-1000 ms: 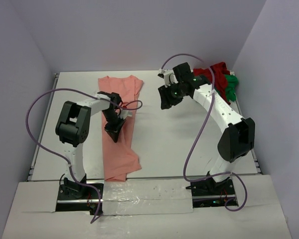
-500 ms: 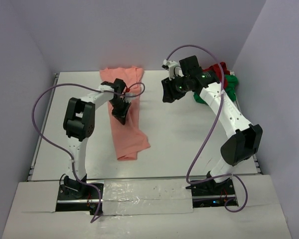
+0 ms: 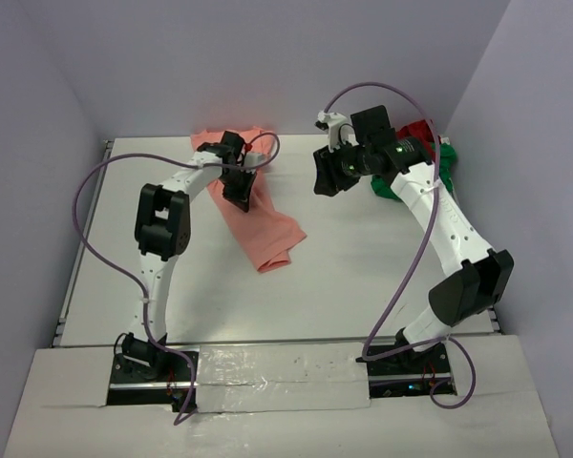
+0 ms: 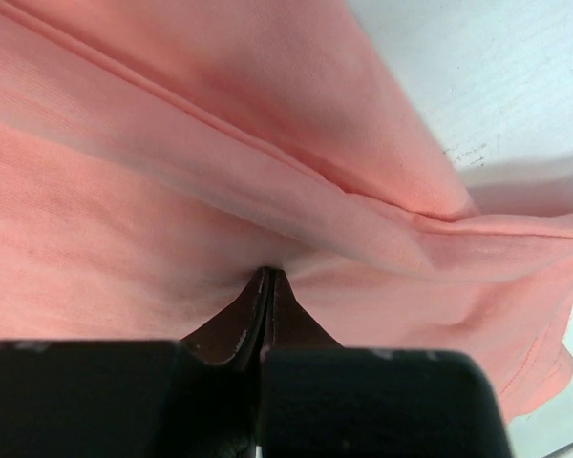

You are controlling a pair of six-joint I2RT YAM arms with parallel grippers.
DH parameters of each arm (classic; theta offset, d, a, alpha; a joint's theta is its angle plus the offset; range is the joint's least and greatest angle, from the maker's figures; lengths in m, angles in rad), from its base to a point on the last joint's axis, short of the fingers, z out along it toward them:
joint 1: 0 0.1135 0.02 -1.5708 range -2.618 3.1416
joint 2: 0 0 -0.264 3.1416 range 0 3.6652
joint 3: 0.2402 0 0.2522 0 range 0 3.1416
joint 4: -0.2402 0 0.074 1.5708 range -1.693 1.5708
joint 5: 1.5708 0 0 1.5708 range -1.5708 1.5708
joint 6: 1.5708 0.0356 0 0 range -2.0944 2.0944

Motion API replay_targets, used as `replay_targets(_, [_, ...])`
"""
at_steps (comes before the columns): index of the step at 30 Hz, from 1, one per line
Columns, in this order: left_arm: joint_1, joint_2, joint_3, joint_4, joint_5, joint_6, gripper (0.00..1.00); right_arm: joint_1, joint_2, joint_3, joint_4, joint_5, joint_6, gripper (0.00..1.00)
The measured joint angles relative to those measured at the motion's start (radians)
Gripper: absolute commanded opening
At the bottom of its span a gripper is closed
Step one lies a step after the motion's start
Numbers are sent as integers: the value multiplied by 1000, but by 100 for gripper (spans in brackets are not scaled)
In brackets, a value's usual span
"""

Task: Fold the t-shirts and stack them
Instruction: Fold the tshirt

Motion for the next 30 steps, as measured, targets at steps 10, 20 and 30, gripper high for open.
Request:
replay_targets(10, [-2, -132, -230, 142, 18, 23, 0, 0, -17, -6, -4, -2, -1, 53])
replay_targets(20, [-39, -241, -426, 132, 103, 60, 0, 0, -27, -6, -9, 1, 2, 54])
replay_targets(30, [-83, -278, -486, 83, 135, 82, 22, 0, -107, -24, -8, 3, 3, 64])
